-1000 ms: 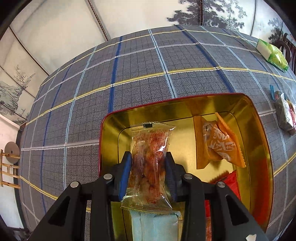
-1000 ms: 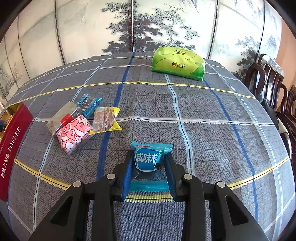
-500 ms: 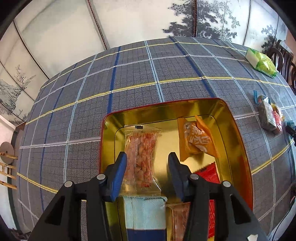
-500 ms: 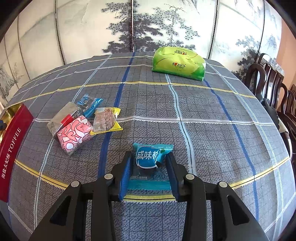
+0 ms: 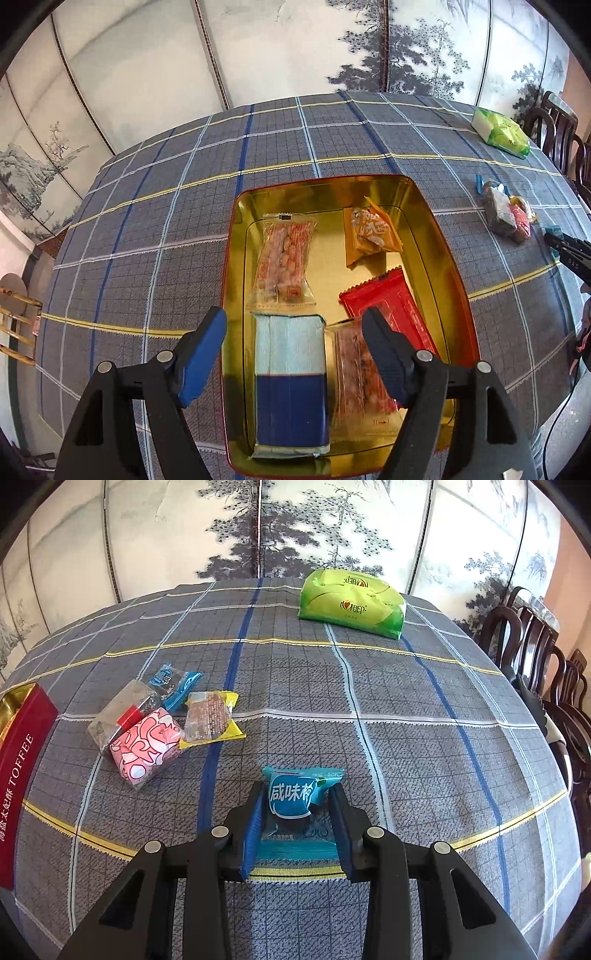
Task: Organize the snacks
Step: 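Carry the blue biscuit pack into the tray and open the right gripper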
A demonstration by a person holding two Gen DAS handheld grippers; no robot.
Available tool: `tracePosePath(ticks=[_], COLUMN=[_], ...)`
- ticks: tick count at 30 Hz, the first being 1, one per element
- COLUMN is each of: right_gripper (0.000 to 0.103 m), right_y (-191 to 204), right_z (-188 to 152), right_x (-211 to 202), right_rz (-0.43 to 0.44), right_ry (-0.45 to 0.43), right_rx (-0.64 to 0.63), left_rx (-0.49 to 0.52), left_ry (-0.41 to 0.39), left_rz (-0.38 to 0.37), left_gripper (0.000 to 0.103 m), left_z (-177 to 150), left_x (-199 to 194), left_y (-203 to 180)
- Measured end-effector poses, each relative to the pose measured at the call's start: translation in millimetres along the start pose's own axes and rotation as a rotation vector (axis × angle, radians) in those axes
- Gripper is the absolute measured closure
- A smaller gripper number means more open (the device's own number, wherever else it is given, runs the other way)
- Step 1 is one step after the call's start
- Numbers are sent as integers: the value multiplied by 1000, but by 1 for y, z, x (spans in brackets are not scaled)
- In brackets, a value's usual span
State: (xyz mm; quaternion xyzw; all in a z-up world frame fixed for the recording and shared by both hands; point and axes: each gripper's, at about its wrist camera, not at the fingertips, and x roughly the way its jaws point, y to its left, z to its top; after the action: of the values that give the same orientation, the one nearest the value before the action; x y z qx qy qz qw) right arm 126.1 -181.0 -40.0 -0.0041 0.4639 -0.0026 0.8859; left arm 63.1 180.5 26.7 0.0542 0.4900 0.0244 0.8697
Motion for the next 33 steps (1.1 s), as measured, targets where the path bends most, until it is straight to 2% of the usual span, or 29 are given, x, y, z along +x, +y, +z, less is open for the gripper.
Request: tracePosePath(ticks=[10,19,25,33], right_gripper=[73,73,73,73], right_y=[15,43,97,193], right_z=[1,6,18,35], right_x=[-18,-52,-76,-92], right_rz=[16,154,266,431], right_ry=[-18,-40,-65,-86], right_rx=[3,24,-57,-194], left_rx=[-16,-140,-200,-221], left_ry=[-39,-63,-44,3], left_rz=[51,64,67,122], left_gripper=[23,22,21,21], left_z=[-29,-36,-45,-57], left_x=[-21,-38,-39,-35], left_y=[-1,37,56,70])
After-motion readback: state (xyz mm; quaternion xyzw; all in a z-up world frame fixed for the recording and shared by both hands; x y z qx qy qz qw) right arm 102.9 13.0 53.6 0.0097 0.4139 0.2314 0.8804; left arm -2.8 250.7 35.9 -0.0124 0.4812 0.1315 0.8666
